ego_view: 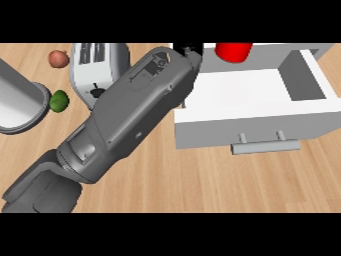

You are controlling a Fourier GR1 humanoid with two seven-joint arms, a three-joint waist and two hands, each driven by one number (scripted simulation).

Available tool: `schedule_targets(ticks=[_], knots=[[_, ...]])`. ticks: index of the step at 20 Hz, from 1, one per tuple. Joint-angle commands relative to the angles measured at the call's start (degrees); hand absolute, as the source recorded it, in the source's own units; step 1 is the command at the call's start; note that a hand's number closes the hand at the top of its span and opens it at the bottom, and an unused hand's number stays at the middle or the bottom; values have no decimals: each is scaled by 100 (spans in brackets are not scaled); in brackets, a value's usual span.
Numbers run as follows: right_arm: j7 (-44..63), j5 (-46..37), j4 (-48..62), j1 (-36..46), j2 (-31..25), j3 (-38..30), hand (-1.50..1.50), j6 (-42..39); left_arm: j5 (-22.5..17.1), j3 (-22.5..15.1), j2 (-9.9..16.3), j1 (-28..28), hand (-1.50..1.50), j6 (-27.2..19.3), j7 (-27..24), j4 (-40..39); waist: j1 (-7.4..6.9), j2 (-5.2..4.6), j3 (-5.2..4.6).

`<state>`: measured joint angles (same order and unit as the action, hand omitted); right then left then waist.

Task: Pick up the can, place it into the drawer and close the drawer

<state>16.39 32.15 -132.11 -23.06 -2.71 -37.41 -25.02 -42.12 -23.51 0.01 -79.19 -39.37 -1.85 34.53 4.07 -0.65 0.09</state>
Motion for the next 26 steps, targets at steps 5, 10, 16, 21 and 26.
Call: schedule_targets(ticks=[5, 10, 16, 21, 26], knots=[[157, -2, 169, 365, -179, -52, -150, 209, -496, -687, -1, 10, 150, -99, -257, -466, 41, -25, 3], [-100, -131, 197, 208, 58, -22, -150, -58, -607, -678, -1, -413, -150, -171, -96, -892, 46, -27, 6], [246, -65, -10, 302, -50, 80, -150, 117, -1034, -987, -1, -25, -150, -636, -582, -716, 191, -58, 1], [-92, -213, 339, 321, -34, -29, -150, -137, -1190, -1097, -1, -7, -150, -547, -792, -895, 212, -75, 8], [-170, -153, 30, 197, 22, -74, -150, -264, -1467, -1113, -1, 2, -150, -666, -967, -786, 177, -45, 4]])
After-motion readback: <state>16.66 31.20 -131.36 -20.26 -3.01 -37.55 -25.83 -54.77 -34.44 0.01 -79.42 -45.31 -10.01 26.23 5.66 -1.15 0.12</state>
